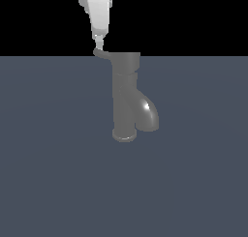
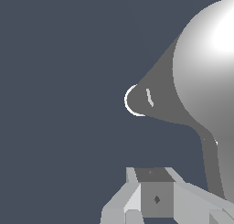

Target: Turn on the faucet by rotating a designated handle.

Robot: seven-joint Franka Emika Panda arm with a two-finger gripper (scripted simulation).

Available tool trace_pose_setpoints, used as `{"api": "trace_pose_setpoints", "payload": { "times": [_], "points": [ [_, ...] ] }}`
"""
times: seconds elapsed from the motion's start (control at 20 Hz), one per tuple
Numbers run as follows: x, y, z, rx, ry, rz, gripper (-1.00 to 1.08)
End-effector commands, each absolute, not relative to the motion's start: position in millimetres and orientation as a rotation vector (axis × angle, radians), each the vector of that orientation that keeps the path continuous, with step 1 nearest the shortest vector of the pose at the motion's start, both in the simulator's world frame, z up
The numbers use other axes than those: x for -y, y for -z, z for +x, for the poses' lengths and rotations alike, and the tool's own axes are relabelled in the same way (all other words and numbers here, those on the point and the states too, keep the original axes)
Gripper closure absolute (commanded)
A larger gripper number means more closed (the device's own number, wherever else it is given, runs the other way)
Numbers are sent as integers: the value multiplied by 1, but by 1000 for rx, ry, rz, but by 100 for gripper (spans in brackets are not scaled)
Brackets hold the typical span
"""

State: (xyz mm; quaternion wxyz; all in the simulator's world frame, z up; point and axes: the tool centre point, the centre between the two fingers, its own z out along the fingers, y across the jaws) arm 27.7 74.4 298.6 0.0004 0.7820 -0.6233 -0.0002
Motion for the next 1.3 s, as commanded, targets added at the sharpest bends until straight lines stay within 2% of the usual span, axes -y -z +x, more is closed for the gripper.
{"api": "trace_pose_setpoints", "payload": {
  "times": [0.0,0.15,1.15,1.25],
  "points": [
    [-75,-298,28,1963,0,2453,108],
    [-75,-298,28,1962,0,2453,108],
    [-78,-298,-35,1963,0,2453,108],
    [-82,-298,-30,1959,-5,2463,108]
  ]
}}
